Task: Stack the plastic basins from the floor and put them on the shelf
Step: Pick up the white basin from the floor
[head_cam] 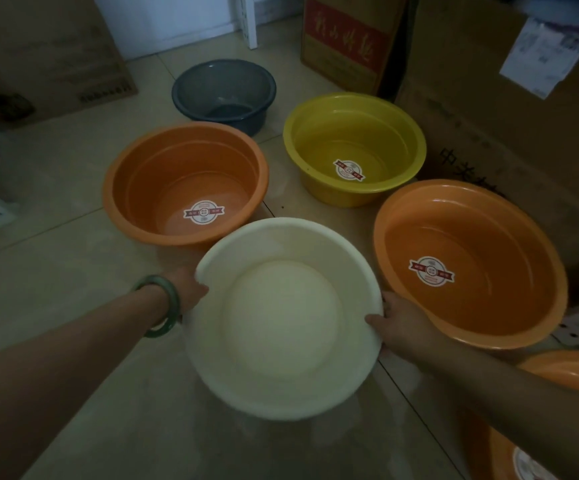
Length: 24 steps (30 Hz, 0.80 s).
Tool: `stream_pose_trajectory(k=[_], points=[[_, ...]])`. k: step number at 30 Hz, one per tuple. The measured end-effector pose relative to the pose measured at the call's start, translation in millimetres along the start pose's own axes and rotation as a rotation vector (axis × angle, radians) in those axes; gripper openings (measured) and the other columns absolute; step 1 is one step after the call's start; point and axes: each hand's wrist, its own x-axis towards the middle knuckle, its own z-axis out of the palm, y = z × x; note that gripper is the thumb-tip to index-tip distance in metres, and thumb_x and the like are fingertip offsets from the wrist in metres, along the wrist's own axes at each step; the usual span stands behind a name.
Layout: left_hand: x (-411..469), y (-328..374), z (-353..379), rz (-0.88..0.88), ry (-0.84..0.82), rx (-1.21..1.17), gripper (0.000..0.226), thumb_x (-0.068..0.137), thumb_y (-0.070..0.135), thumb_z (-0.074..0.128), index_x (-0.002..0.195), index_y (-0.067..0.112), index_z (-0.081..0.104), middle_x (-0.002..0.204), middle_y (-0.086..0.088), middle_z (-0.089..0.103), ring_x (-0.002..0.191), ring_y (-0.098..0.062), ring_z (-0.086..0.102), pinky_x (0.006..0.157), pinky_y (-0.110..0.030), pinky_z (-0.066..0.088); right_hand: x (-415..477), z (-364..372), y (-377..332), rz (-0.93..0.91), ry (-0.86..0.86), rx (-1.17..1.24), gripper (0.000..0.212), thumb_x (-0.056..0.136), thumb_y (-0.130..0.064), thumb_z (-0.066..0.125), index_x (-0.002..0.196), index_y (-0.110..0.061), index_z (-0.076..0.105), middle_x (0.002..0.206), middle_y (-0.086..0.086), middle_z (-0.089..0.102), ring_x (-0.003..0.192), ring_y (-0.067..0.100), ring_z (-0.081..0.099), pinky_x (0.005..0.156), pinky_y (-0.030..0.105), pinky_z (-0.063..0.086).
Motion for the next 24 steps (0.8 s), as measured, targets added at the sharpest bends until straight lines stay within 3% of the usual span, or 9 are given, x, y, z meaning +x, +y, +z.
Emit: stream_pose_trajectory(k=[2, 5, 7, 11, 17, 24], points=[[-5, -2, 2, -0.026, -0.076, -0.089, 0.033, 0.088, 0.004, 0.045, 0.116, 0.021, 0.047, 0.095, -0.009, 0.055, 0.09, -0.032, 0.055, 0.063, -0.047, 0.055, 2, 0, -1, 0.009, 0.048, -0.068, 0.034, 0.091, -0.018, 0.054, 0.124, -0.013, 0.055, 0.118, 0.008, 0.067, 0.102, 0.024, 0.065, 0.085, 0.04, 0.055], [-7, -7, 5, -0.039, -0.112, -0.145, 0.046, 0.088, 0.001, 0.042, 0.131, 0.017, 0.044, 0.086, -0.006, 0.054, 0.08, -0.029, 0.057, 0.056, -0.044, 0.054, 1, 1, -2, -0.003, 0.07, -0.1, 0.032, 0.091, -0.019, 0.053, 0.123, -0.011, 0.057, 0.118, 0.01, 0.067, 0.104, 0.026, 0.065, 0.089, 0.042, 0.053], [-6, -9, 7, -0.004, -0.096, -0.139, 0.043, 0.089, 0.005, 0.046, 0.131, 0.013, 0.045, 0.087, -0.006, 0.055, 0.077, -0.026, 0.057, 0.06, -0.045, 0.054, 0, 1, -2, -0.013, 0.069, -0.094, 0.033, 0.091, -0.02, 0.054, 0.123, -0.012, 0.057, 0.118, 0.01, 0.067, 0.104, 0.026, 0.065, 0.089, 0.044, 0.054], [-3, -7, 8, 0.106, 0.009, 0.02, 0.04, 0.086, 0.006, 0.049, 0.126, 0.01, 0.05, 0.118, -0.018, 0.058, 0.106, -0.034, 0.055, 0.081, -0.039, 0.049, -2, 2, -5, -0.004, 0.069, -0.108, 0.034, 0.092, -0.02, 0.054, 0.124, -0.012, 0.055, 0.119, 0.01, 0.067, 0.106, 0.025, 0.064, 0.089, 0.042, 0.054], [-2, -13, 7, 0.046, -0.057, -0.009, 0.044, 0.084, 0.008, 0.052, 0.127, 0.015, 0.046, 0.105, -0.011, 0.056, 0.095, -0.032, 0.059, 0.071, -0.045, 0.057, -2, 2, -9, 0.024, 0.082, -0.149, 0.033, 0.091, -0.019, 0.055, 0.123, -0.014, 0.056, 0.119, 0.009, 0.066, 0.1, 0.022, 0.063, 0.082, 0.035, 0.052], [-6, -23, 11, 0.02, -0.077, -0.081, 0.046, 0.086, 0.008, 0.051, 0.13, 0.016, 0.045, 0.11, -0.013, 0.057, 0.098, -0.032, 0.058, 0.077, -0.047, 0.055, -2, 1, -10, 0.01, 0.07, -0.212, 0.033, 0.089, -0.017, 0.057, 0.121, -0.012, 0.055, 0.118, 0.01, 0.065, 0.101, 0.023, 0.061, 0.083, 0.034, 0.051]])
